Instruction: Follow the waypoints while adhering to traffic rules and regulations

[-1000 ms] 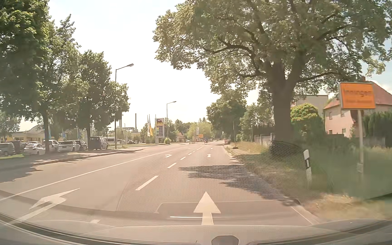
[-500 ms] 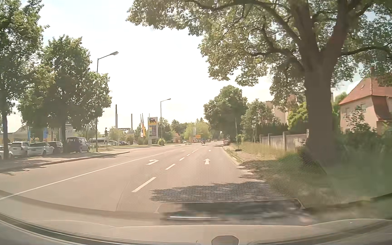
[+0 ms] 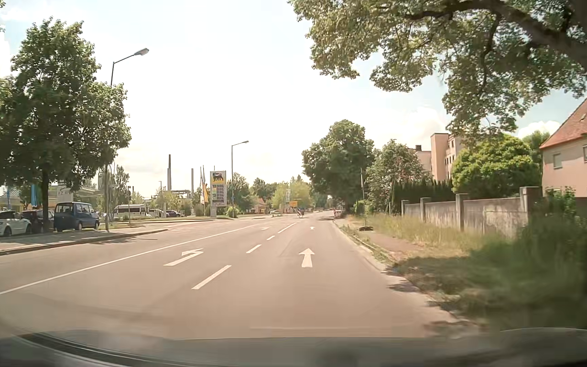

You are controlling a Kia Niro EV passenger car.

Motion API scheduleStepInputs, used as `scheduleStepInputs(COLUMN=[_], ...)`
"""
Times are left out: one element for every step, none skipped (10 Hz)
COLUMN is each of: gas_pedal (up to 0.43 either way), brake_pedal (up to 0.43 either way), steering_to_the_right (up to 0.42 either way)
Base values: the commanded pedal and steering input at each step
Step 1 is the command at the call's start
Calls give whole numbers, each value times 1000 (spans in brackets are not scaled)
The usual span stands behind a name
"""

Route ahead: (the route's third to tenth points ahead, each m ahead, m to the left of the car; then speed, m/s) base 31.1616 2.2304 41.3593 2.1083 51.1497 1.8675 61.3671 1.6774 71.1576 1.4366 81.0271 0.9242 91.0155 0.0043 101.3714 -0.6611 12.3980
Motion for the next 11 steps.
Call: scheduleStepInputs(gas_pedal=[197, 197, 197, 197, 197, 197, 197, 197, 197, 197, 197], brake_pedal=[0, 0, 0, 0, 0, 0, 0, 0, 0, 0, 0], steering_to_the_right=[2, 3, 2, 3, 3, 3, 3, 3, 3, 4, 3])
